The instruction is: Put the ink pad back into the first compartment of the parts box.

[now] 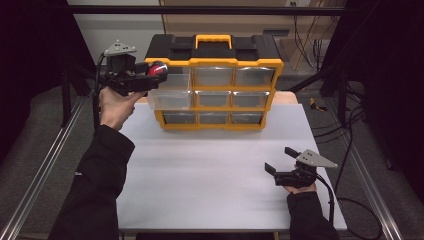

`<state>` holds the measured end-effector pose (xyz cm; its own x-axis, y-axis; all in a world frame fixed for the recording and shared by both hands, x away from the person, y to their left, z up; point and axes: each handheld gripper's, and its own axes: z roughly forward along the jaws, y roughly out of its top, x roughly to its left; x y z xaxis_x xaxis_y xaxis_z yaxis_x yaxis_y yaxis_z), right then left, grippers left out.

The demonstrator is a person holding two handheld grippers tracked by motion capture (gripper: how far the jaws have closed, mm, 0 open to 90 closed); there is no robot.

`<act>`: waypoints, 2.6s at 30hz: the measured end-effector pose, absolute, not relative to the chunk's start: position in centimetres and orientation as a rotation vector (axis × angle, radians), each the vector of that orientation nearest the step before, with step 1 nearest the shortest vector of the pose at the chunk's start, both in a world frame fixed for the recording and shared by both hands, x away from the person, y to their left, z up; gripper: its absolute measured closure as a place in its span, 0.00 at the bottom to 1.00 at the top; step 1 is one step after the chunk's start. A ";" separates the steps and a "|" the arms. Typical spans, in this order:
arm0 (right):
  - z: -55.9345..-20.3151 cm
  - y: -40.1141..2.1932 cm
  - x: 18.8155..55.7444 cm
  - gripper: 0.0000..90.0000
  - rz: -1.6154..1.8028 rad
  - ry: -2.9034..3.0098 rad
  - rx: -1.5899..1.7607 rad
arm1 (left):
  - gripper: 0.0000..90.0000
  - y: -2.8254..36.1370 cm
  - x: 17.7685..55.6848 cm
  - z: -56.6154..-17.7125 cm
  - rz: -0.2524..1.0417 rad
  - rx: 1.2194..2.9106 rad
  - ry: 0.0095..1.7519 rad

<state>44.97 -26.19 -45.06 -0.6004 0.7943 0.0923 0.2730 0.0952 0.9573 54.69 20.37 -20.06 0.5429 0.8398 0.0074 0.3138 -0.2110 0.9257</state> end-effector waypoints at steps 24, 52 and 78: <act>-45.1 -26.2 45.0 0.00 1.525 1.927 1.045 | 0.32 19.4 56.0 -21.6 0.626 1.887 0.999; -45.0 -26.2 45.0 0.00 1.530 1.920 1.043 | 0.14 21.4 52.8 -20.6 0.616 1.769 0.892; -45.0 -26.2 44.9 0.00 1.532 1.918 1.044 | 0.00 23.9 46.1 -27.0 0.608 1.702 0.765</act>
